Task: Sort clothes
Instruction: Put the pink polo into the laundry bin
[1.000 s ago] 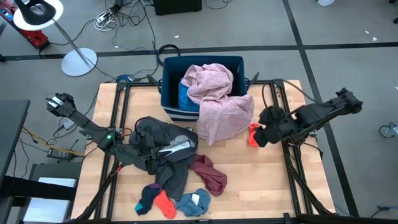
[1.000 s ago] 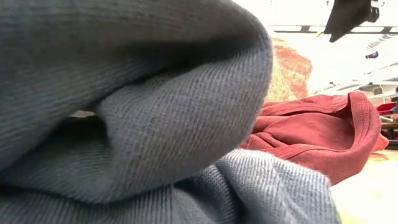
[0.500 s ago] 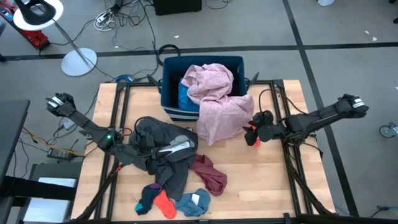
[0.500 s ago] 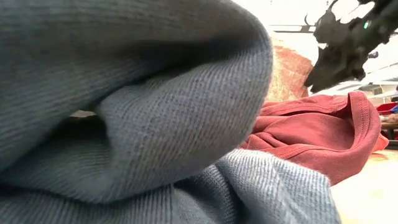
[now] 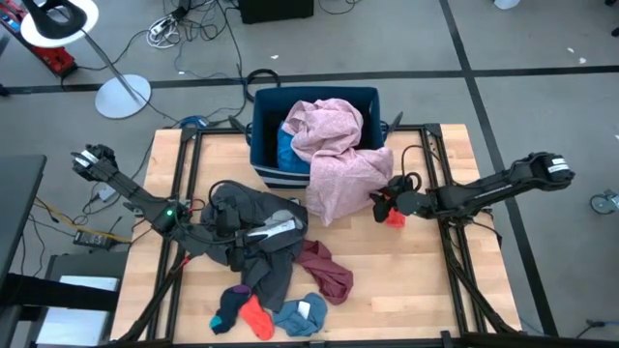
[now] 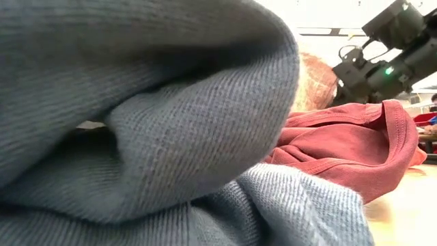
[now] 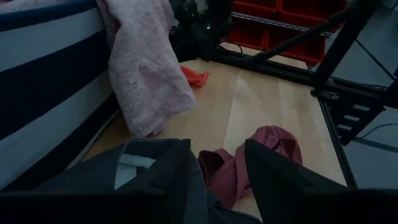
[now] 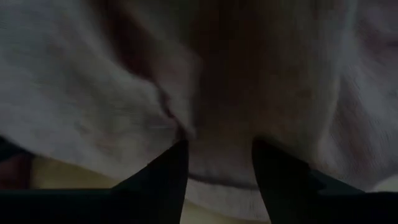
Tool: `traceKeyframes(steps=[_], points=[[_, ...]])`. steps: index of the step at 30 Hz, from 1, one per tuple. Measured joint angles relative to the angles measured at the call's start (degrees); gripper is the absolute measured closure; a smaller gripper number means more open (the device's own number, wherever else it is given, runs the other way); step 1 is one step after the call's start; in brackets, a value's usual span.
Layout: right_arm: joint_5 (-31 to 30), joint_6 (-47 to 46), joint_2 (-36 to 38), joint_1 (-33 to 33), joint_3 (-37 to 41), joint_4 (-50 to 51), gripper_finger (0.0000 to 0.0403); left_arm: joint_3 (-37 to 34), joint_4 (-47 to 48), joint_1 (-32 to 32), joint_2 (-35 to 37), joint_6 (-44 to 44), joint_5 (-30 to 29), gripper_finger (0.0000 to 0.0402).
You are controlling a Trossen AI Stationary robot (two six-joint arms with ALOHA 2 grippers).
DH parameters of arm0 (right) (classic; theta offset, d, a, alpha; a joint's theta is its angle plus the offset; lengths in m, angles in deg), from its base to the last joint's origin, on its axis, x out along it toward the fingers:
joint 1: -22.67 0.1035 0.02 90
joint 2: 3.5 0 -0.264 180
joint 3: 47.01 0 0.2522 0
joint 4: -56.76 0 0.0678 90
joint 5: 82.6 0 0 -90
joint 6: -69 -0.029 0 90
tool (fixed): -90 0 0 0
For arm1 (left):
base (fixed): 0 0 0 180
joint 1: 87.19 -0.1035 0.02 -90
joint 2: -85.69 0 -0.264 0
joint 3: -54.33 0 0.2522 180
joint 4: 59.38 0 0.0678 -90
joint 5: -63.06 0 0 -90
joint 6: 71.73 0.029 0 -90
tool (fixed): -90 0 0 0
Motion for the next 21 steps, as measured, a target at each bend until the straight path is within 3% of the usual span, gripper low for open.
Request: traceKeyframes(steps=[4, 10, 15, 21], points=[[-0.19, -0.68, -2.92, -1.06, 1.46, -5.14, 0.0265, 0.0, 0.02, 0.0, 0.0, -0.06, -0.01, 0.0245], [0.99, 5.39, -6.6, -1.46, 1.41, -13.84, 0.0389, 0.0, 0.01, 0.0, 0.0, -0.16, -0.01, 0.0245], [5.11, 9.94, -7.31, -0.77, 1.34, -23.59, 0.0399, 0.0, 0.02, 0.0, 0.0, -0.18, -0.03, 0.0245], [5.72, 13.38, -7.33, 0.99, 1.31, -33.27, 0.0401, 0.0, 0.04, 0.0, 0.0, -0.18, -0.03, 0.0245]])
